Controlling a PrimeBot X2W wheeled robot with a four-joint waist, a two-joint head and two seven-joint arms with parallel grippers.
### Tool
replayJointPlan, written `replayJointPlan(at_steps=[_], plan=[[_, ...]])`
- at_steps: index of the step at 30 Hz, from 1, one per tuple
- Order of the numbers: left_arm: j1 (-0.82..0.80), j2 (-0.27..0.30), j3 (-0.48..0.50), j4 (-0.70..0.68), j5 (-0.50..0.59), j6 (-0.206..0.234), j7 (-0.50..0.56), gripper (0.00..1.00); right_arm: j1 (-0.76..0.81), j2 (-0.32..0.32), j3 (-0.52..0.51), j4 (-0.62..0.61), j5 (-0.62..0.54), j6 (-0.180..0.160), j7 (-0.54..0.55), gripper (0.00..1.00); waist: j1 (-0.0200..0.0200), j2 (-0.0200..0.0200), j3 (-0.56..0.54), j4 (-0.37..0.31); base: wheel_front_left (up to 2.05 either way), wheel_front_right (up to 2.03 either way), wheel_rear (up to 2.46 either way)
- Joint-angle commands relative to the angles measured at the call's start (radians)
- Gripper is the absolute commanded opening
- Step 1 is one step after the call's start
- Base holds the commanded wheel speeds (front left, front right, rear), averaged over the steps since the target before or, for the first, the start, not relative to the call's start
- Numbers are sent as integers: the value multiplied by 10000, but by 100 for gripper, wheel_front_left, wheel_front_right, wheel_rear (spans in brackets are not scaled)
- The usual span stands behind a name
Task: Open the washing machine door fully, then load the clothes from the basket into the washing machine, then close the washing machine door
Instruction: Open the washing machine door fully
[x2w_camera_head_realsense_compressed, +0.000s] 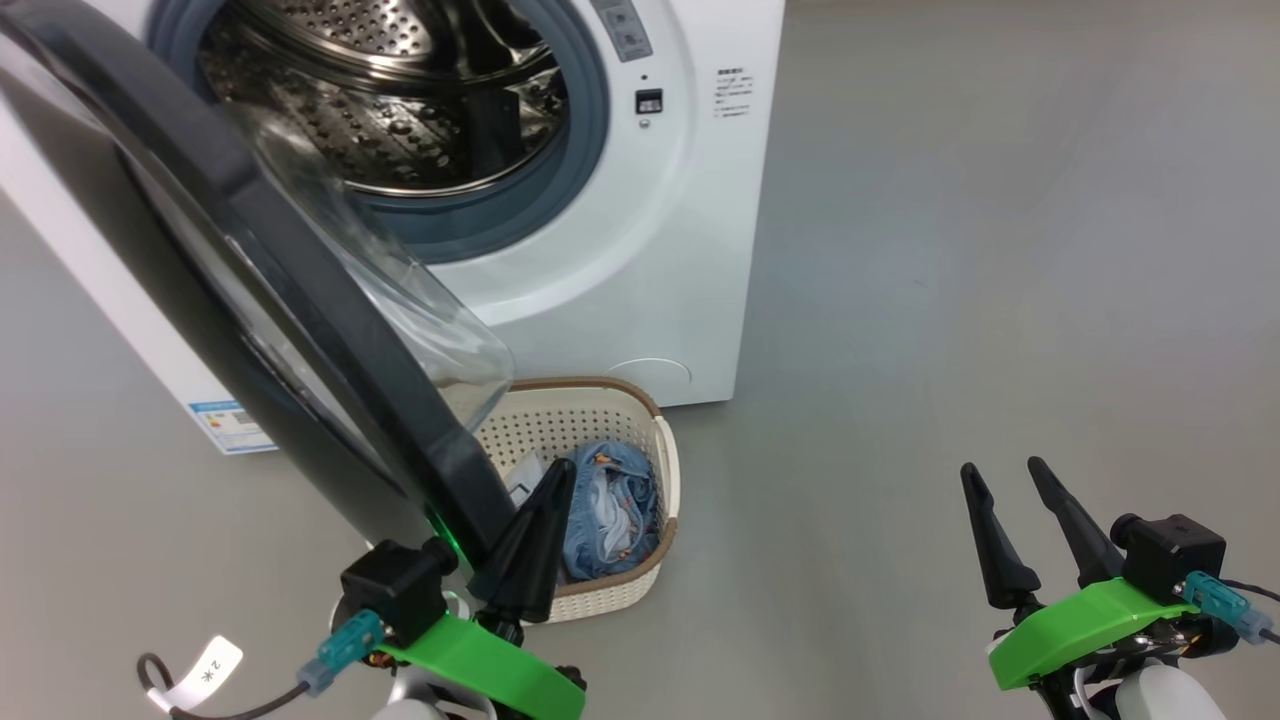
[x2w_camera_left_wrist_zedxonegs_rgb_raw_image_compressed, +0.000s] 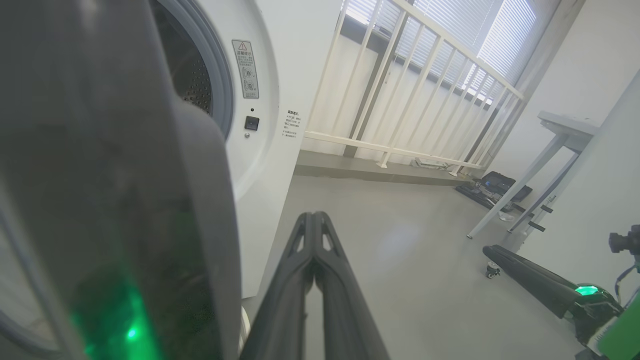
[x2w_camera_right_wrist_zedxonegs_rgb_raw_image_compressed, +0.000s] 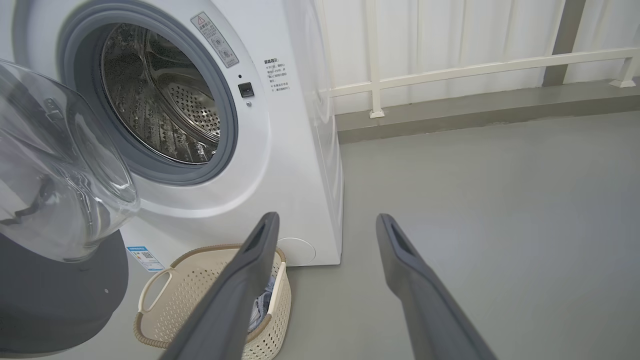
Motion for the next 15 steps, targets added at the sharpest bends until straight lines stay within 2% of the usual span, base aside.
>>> replayJointPlan(at_steps=[1, 15], plan=[[-263, 210, 695, -156, -28, 172, -64, 0, -307, -57, 234, -189, -68, 16, -120, 100, 0, 0, -25, 184, 0, 0, 0], [419, 445, 901, -413, 167, 196, -65, 0, -136, 38, 173, -121, -25, 16, -120, 100, 0, 0, -268, 1191, 0, 0, 0]])
